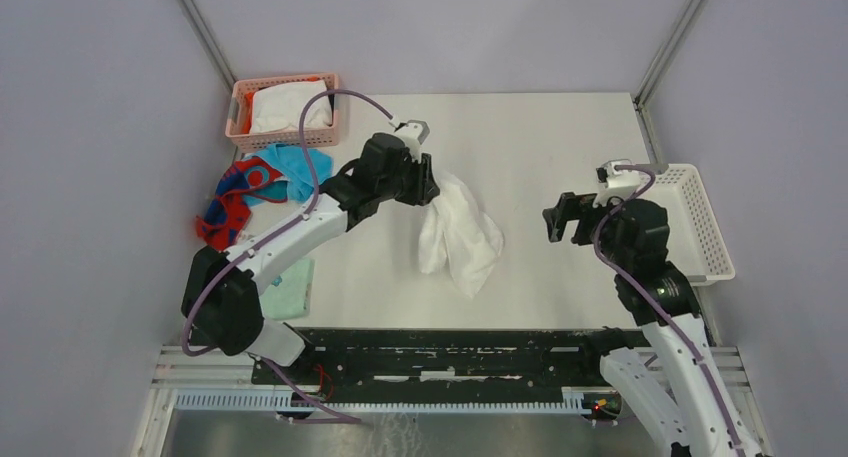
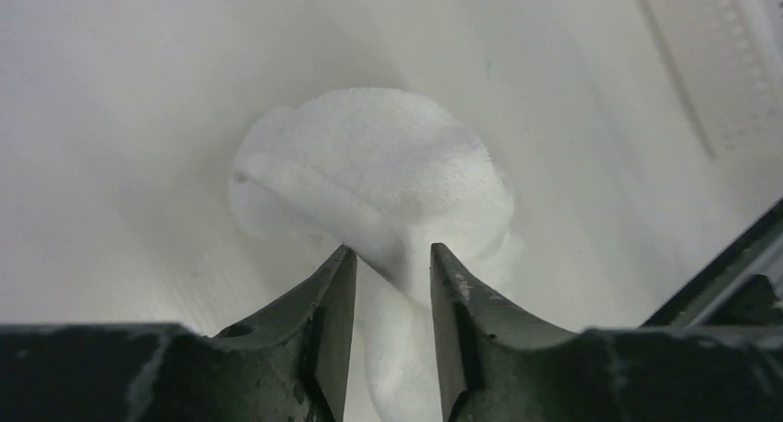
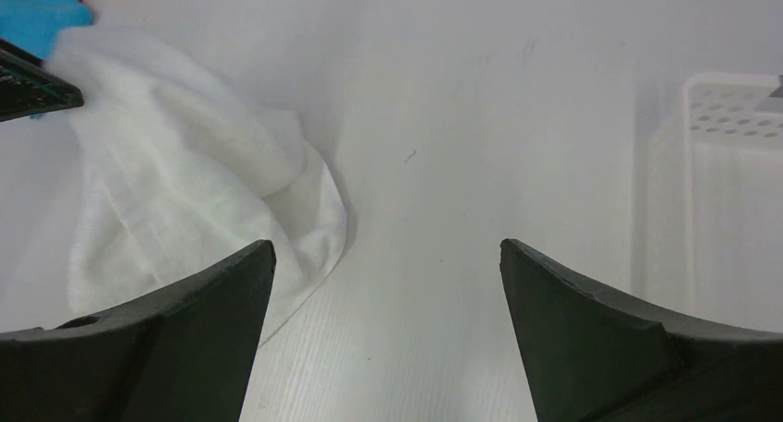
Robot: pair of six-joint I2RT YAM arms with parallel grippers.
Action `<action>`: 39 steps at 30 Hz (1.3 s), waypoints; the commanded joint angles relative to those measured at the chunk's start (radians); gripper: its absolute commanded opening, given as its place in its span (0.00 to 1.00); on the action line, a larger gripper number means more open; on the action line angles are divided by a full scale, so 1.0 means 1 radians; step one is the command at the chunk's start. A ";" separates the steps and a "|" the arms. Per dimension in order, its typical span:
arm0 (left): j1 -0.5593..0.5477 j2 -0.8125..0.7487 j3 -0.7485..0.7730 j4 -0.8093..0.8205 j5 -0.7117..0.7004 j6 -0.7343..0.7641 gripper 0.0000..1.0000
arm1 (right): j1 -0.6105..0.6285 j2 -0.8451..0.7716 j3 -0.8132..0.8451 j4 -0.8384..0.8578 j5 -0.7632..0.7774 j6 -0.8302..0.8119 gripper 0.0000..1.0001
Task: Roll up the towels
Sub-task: Place the towel at the center of the board.
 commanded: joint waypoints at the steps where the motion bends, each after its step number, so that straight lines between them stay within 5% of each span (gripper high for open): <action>1: 0.009 -0.051 -0.073 0.091 -0.143 0.030 0.47 | 0.007 0.105 0.027 0.021 -0.148 0.014 1.00; 8: -0.016 -0.162 -0.227 0.028 -0.215 -0.058 0.65 | 0.079 0.265 -0.024 0.116 -0.230 0.045 0.94; 17: -0.168 -0.264 -0.495 0.045 -0.252 -0.214 0.68 | 0.298 0.529 -0.049 0.214 -0.151 0.108 0.80; 26: -0.208 -0.089 -0.509 0.143 -0.306 -0.229 0.68 | 0.399 0.819 0.009 0.270 -0.149 0.187 0.64; 33: -0.208 0.033 -0.502 0.176 -0.360 -0.220 0.60 | 0.388 0.932 0.042 0.178 0.024 0.199 0.49; 39: -0.163 0.065 -0.513 0.125 -0.488 -0.208 0.38 | 0.250 0.921 0.020 0.119 0.127 0.229 0.41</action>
